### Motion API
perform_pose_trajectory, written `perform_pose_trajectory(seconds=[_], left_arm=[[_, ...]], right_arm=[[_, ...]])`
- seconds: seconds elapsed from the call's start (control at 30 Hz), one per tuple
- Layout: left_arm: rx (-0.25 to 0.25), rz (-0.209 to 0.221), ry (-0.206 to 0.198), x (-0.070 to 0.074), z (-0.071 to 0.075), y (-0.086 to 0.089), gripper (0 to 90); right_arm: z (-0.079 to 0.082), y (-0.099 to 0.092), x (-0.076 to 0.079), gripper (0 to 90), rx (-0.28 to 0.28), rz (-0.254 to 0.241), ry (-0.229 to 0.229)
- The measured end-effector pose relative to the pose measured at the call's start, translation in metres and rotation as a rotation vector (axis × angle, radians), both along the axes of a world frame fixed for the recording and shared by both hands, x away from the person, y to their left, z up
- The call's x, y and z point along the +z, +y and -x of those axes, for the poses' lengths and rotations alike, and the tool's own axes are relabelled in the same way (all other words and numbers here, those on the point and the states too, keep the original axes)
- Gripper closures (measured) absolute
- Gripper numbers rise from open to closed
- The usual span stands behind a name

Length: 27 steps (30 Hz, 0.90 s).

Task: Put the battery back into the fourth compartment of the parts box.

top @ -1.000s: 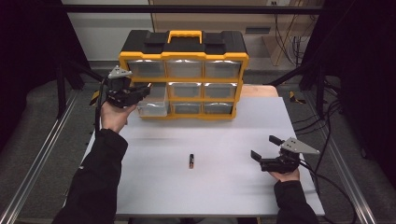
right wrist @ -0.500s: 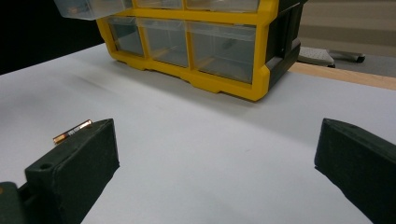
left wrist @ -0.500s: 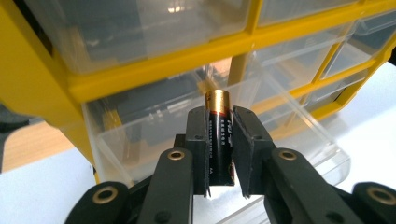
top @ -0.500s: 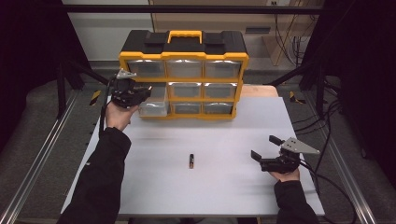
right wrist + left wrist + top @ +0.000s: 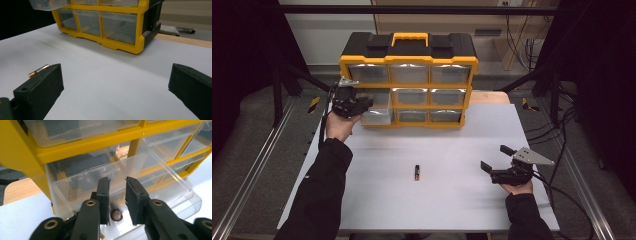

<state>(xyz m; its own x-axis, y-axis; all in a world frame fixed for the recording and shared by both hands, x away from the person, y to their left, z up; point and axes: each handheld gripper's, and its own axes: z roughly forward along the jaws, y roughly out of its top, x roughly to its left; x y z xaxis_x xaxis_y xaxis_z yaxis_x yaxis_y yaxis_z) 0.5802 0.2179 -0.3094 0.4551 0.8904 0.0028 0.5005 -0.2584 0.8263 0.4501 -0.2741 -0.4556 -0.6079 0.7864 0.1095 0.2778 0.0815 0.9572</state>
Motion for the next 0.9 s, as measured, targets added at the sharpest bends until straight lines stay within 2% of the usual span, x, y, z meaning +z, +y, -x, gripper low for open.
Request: perform_pose_trajectory(seconds=[0.17, 0.27, 0.3, 0.33, 0.47, 0.7, 0.9], left_arm=[[-0.003, 0.047, -0.052, 0.005, 0.009, 0.002, 63.7], [-0.017, 0.080, -0.081, 0.009, 0.018, 0.005, 55.3], [-0.025, 0.098, -0.092, 0.009, 0.021, 0.005, 50.1], [-0.033, 0.112, -0.104, 0.010, 0.024, 0.006, 50.1], [-0.063, 0.136, -0.152, 0.013, 0.040, 0.005, 37.0], [-0.124, 0.170, -0.177, 0.008, 0.062, -0.001, 24.3], [-0.143, 0.173, -0.193, -0.003, 0.075, -0.008, 14.7]], right_arm=[[0.000, 0.000, 0.000, 0.2, -0.001, -0.003, -0.002], [0.000, 0.000, 0.000, 0.2, -0.001, -0.003, -0.004], [0.000, 0.000, 0.000, 0.2, -0.002, -0.004, -0.004], [0.000, 0.000, 0.000, 0.2, -0.002, -0.004, -0.004], [0.000, 0.000, 0.000, 0.2, -0.001, -0.005, -0.005], [0.000, 0.000, 0.000, 0.2, -0.001, -0.006, -0.006], [0.000, -0.001, 0.001, 0.2, -0.003, -0.005, -0.008]])
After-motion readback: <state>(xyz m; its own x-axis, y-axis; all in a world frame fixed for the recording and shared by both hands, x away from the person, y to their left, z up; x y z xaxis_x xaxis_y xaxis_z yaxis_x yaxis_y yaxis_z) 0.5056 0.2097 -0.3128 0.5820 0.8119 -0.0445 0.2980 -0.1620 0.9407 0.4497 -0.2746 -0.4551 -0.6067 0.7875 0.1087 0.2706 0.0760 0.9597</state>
